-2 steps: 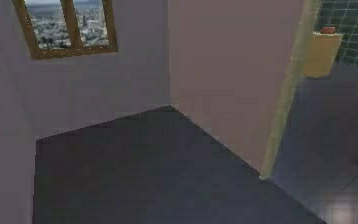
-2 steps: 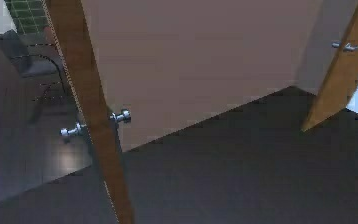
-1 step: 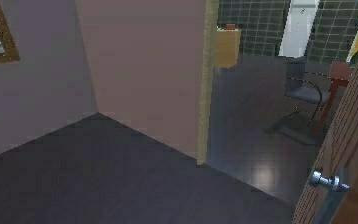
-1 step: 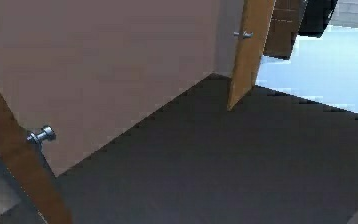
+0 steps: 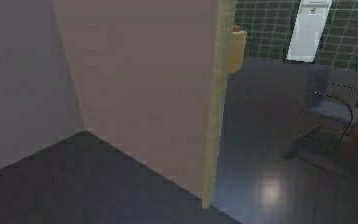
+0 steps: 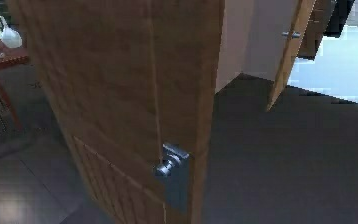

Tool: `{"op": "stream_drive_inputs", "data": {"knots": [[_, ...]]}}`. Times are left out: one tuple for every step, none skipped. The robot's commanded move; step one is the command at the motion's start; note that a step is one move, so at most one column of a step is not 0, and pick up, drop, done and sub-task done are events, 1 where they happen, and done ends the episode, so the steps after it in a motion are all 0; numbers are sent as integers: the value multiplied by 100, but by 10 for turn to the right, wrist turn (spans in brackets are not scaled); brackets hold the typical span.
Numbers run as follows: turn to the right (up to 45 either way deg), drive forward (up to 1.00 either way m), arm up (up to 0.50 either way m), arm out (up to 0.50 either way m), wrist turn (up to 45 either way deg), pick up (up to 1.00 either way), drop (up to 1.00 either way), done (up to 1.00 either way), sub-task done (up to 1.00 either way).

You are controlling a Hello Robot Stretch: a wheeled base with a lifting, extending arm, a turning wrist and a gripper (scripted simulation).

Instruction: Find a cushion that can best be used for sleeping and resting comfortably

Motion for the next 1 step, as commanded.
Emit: {"op": "stream_drive_inputs", "data": {"knots": [[270, 0, 0, 0, 0, 0, 0, 0, 0]]}}
